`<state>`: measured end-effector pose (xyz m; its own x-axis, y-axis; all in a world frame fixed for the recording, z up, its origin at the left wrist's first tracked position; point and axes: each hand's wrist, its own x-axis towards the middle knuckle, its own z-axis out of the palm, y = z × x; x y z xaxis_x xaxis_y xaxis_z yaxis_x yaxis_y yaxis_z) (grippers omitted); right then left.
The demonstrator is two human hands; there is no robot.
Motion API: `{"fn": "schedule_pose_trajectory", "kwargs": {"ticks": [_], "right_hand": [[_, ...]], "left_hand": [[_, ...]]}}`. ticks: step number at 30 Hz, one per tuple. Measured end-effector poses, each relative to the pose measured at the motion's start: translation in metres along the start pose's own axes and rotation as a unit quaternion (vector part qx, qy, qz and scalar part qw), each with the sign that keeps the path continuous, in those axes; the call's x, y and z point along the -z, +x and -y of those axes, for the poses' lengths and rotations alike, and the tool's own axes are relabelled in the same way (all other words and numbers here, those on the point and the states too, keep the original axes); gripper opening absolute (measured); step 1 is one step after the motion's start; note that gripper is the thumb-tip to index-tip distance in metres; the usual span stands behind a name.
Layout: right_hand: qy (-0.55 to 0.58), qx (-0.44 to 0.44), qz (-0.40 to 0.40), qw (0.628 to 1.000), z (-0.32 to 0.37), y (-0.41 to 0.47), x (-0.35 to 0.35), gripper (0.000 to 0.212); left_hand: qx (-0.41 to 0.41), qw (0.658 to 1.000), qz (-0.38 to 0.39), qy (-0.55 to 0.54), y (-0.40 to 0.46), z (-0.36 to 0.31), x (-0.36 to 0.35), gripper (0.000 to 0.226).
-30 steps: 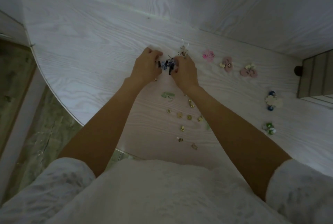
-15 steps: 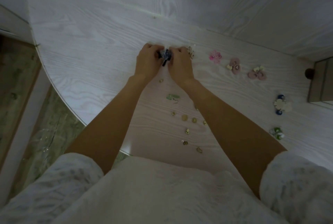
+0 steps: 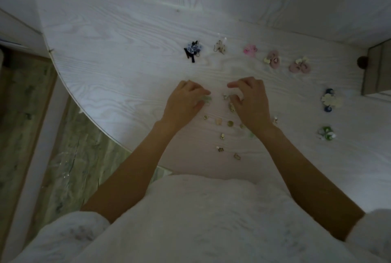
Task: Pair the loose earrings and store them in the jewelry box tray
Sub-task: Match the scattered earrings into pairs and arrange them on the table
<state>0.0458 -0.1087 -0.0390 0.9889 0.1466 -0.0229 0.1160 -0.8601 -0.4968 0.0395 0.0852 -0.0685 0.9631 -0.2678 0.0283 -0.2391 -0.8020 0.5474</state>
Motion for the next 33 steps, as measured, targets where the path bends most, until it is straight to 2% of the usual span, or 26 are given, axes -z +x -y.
{"fn": "schedule_pose_trajectory", "kwargs": {"ticks": [2, 7, 11, 14, 16, 21, 24, 29, 33], "right_hand": [[-0.015, -0.004, -0.002, 1.000, -0.013, -0.023, 0.006, 0.023], [-0.053, -0.051, -0.001, 0.997, -0.043, -0.074, 0.024, 0.020], [0.013, -0.151, 0.013, 0.988, -0.051, -0.102, 0.034, 0.015], [0.020, -0.215, 0.042, 0.976, -0.040, -0.098, 0.028, 0.030], [-0.003, -0.215, 0.061, 0.975, -0.034, -0.094, 0.021, 0.036], [-0.051, -0.210, 0.062, 0.974, -0.032, -0.087, 0.008, 0.024], [-0.008, -0.204, 0.044, 0.978, -0.033, -0.091, 0.015, 0.028], [0.064, -0.125, 0.001, 0.990, -0.033, -0.093, 0.035, 0.024], [0.100, -0.118, 0.027, 0.988, -0.026, -0.075, 0.039, 0.018]], "left_hand": [[0.008, 1.000, 0.013, 0.000, -0.007, -0.009, -0.006, 0.023], [0.087, 0.993, 0.006, -0.074, -0.013, -0.019, -0.009, 0.018], [0.092, 0.992, 0.042, -0.074, -0.014, -0.036, -0.014, 0.017], [0.102, 0.991, 0.048, -0.068, -0.012, -0.042, -0.016, 0.016], [0.105, 0.991, 0.056, -0.067, -0.012, -0.045, -0.018, 0.016], [0.124, 0.987, 0.061, -0.080, -0.017, -0.045, -0.018, 0.016], [0.136, 0.985, 0.046, -0.094, -0.018, -0.041, -0.020, 0.017], [0.122, 0.986, 0.038, -0.111, -0.021, -0.040, -0.023, 0.020], [0.118, 0.983, 0.039, -0.138, -0.022, -0.041, -0.023, 0.016]]}}
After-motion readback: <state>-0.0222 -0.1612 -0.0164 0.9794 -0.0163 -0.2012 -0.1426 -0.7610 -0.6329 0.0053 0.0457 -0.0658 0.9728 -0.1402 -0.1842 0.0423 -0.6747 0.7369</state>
